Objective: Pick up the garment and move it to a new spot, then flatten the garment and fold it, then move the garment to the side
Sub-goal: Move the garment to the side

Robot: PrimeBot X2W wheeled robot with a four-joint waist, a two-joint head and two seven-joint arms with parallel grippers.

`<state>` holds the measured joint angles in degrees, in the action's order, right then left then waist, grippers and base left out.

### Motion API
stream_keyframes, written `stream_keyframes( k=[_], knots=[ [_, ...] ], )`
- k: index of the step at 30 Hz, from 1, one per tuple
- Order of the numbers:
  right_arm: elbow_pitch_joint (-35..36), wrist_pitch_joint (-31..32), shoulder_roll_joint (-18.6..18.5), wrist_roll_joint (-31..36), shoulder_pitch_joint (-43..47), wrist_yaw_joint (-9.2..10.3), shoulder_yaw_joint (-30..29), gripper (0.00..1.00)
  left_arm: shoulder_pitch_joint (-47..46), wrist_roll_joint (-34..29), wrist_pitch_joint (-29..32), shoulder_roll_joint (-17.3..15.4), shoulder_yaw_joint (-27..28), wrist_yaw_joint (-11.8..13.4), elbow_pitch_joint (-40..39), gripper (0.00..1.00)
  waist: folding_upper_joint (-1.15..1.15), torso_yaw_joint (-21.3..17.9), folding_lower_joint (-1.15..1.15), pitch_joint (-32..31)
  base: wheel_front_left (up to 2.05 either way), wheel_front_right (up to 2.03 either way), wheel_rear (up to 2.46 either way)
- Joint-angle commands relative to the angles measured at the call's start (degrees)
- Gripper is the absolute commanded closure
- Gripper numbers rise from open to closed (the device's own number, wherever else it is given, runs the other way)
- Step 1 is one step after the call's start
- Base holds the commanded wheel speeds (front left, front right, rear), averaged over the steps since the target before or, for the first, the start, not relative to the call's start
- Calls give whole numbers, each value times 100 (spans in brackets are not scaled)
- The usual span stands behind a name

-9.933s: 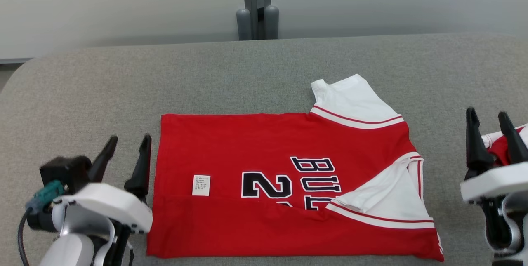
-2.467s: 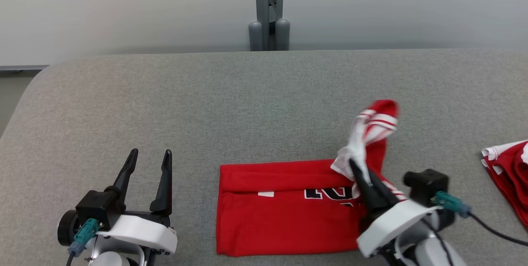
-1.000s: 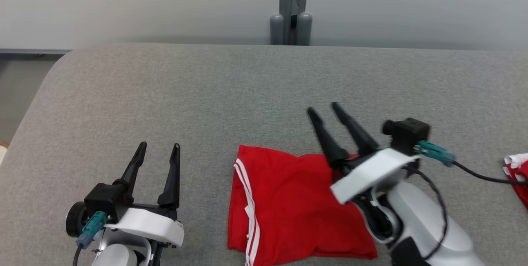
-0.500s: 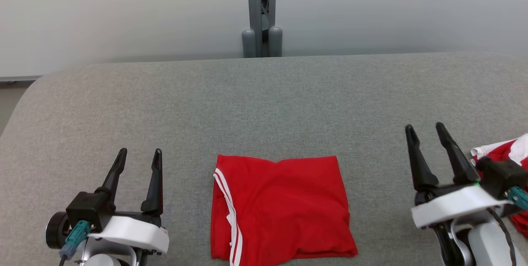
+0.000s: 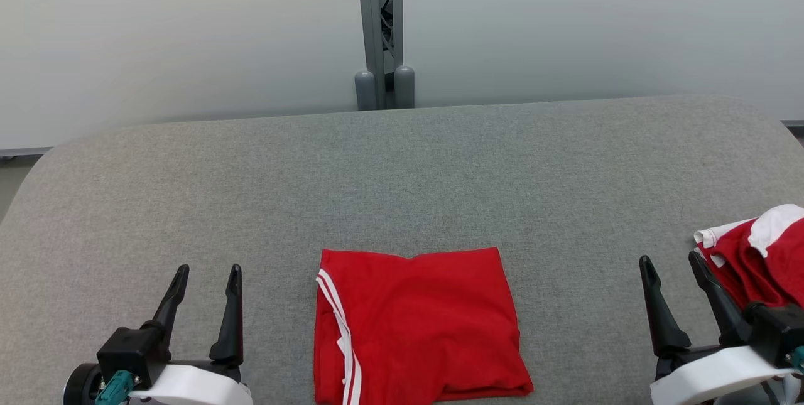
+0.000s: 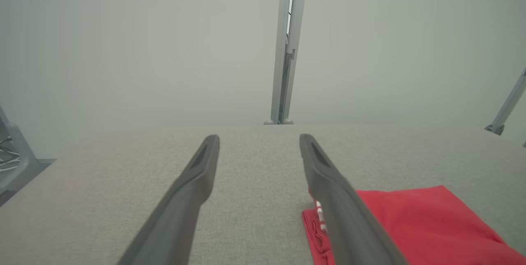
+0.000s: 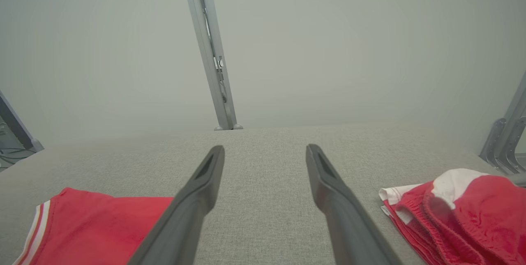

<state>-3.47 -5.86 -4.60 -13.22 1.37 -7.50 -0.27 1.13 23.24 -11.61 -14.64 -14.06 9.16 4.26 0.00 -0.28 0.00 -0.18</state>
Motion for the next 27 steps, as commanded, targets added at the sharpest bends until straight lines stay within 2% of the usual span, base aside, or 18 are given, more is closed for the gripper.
stream_keyframes(
  k=[1, 11, 17, 27],
  knots=[
    [118, 78, 15, 50, 126, 2, -44, 0, 83, 32, 29, -35, 9, 47, -44, 0, 0, 4, 0, -24, 0, 0, 0],
    [376, 282, 108, 99, 297, 2, -98, 0, 119, 64, 96, -56, -11, 99, -116, 0, 0, 19, 0, -18, 0, 0, 0],
    [286, 410, 98, 167, 217, 2, -7, 0, -33, 36, 68, -58, -75, 48, -134, 0, 0, 244, 0, 46, 0, 0, 0],
    [-1009, 574, -41, -53, -137, 2, 742, 0, -217, 71, -46, 61, -215, -49, 26, 0, 0, 961, 0, 238, 0, 0, 0]
  ],
)
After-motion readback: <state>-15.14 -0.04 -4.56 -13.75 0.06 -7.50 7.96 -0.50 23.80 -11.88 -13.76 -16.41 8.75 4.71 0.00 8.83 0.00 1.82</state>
